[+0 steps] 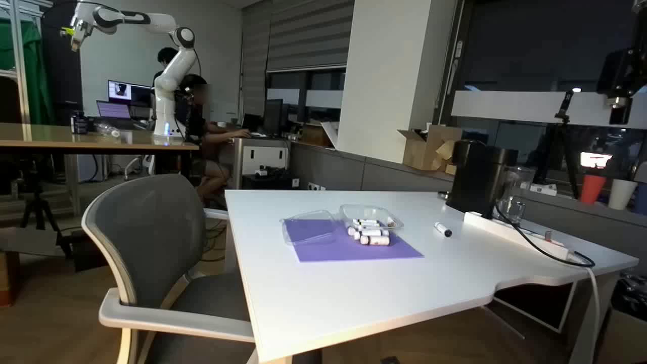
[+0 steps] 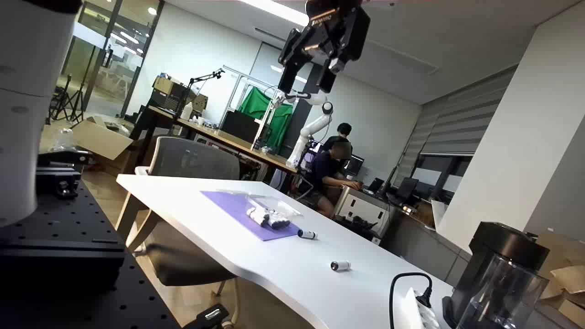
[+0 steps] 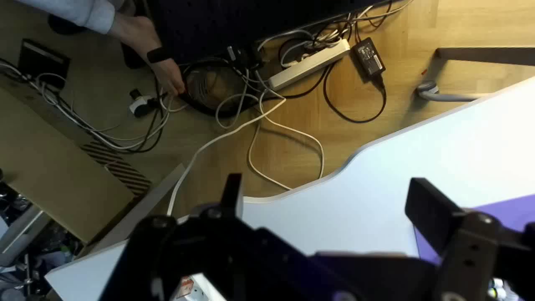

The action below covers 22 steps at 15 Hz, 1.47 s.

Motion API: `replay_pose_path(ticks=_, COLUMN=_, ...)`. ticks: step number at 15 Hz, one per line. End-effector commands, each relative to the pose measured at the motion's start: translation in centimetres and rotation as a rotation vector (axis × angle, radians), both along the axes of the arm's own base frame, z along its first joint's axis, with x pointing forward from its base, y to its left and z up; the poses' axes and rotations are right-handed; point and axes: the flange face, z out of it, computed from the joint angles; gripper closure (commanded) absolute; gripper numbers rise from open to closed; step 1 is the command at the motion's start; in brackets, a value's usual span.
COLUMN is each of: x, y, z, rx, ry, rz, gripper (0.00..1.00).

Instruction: Put the bottle close to the clear container inside it

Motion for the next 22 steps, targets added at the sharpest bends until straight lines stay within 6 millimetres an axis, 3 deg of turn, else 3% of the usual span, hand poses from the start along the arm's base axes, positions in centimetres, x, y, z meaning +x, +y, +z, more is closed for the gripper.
replay_pose_path(ticks=1, x=0.0, y=0.0, z=0.1, rx=0.000, ry=0.001, rz=0.000, gripper=0.00)
replay_pose_path(ticks=10, x=0.0, y=0.0, z=0.1, rx=0.000, ry=0.001, rz=0.000, gripper=0.00)
replay_pose_path(ticks=11, x=0.8, y=-0.3, z=0.0, rx=0.004, ry=-0.012, rz=0.008, gripper=0.00)
replay_pose_path(ticks=14, x=6.3, y=-1.1, z=-1.5, rx=-0.014, ry=-0.028, rz=0.076, gripper=0.00)
replay_pose_path(ticks=16, x=8.9, y=-1.1, z=-2.6, rx=-0.014, ry=-0.039, rz=0.132, gripper=0.00)
replay_pose_path(ticks=22, x=19.1, y=-1.6, z=-8.0, rx=-0.037, ry=-0.057, rz=0.194, gripper=0.00)
